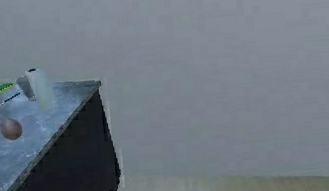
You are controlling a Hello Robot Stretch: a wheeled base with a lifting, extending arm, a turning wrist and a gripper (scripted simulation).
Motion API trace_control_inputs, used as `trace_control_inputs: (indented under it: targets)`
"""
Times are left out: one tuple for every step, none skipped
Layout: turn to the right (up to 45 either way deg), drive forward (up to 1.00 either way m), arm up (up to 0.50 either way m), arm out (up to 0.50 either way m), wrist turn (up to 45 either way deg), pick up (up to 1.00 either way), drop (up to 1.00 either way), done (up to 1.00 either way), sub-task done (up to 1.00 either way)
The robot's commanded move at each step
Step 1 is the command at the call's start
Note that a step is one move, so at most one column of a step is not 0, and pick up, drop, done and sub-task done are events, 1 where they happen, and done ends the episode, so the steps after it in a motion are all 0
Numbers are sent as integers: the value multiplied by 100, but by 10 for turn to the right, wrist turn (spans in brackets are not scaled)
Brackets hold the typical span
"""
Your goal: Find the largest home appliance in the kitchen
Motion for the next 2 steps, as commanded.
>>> trace_control_inputs:
  targets:
    - [450,0,0,0,0,0,0,0,0]
    - [450,0,0,0,0,0,0,0,0]
